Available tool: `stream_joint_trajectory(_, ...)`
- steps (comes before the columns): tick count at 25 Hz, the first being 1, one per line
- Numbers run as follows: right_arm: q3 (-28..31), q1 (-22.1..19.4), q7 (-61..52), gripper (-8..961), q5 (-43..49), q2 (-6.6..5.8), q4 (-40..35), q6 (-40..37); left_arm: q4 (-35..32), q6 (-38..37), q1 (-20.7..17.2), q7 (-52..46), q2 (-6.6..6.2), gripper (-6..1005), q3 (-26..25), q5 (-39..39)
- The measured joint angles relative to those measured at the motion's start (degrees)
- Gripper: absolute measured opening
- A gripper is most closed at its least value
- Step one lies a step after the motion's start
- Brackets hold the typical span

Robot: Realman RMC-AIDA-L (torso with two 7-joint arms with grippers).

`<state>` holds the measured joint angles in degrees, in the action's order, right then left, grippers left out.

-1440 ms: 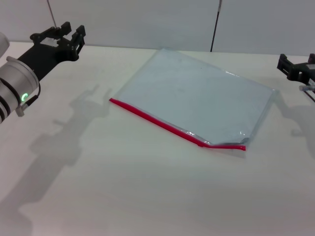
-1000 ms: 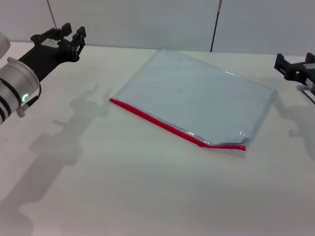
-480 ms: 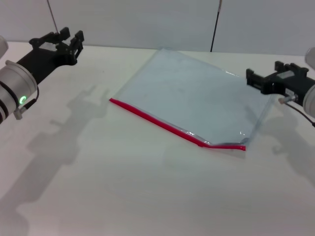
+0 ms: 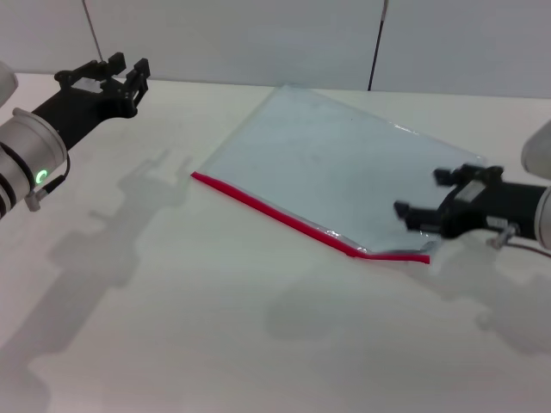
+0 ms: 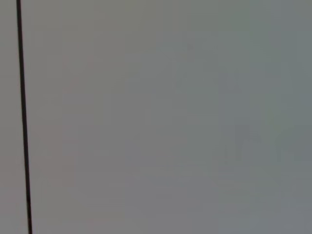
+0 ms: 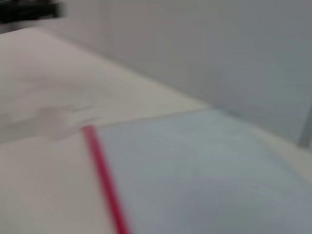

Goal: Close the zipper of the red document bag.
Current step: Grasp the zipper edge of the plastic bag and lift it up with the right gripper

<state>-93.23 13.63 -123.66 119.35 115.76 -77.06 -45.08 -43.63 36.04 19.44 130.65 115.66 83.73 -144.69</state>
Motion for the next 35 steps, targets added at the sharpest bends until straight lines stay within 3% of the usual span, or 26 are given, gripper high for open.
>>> stream_joint_trajectory(4,2.48,1.17,5.68,797,-1.31,-0.01,0.77,-8.74,0.04,0.00,0.12,-0.02,0.00,362,0.29,0.02)
stream_joint_trajectory(9,1.59,2.38,9.13,796,2.38,0.08,2.74,-13.79,0.53,0.00,0.61,-0.17,-0.04,362,0.18,0.66)
stream_joint_trajectory(20,-3.21,2.67,8.60,776,10.41,0.52,2.03,-9.22,0.66,0.00,0.67,-0.32,-0.09,363,-0.06,1.24)
stream_joint_trajectory(29,-6.74,-2.08,7.57,757,18.65,0.75,-6.62,-4.74,0.66,0.00,0.55,-0.31,-0.08,363,-0.06,1.40)
stream_joint_trajectory(35,-11.14,-2.57,4.73,744,25.58,0.75,-7.30,-4.09,0.66,0.00,0.35,-0.31,-0.32,364,-0.06,1.43)
